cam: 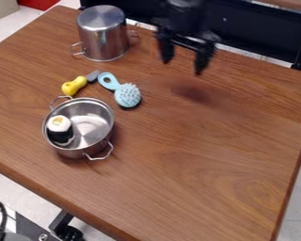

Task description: Put the knife between the two silver pots

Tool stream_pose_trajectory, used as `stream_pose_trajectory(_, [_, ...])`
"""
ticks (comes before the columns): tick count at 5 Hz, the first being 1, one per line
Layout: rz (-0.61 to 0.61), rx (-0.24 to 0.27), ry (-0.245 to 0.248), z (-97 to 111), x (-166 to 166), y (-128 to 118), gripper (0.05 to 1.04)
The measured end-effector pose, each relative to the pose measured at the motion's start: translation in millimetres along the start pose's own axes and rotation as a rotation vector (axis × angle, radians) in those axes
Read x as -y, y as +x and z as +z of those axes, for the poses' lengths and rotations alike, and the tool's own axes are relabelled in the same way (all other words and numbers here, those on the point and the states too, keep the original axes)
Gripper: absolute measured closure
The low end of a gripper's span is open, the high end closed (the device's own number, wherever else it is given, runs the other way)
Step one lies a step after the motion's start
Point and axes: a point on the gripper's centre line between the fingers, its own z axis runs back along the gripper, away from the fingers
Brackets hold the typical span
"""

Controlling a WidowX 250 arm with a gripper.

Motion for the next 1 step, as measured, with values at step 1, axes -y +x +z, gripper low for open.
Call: stream_pose_trajectory(1, [-0.009,-0.001,-0.008,-11.9,24.1,11.8,0.083])
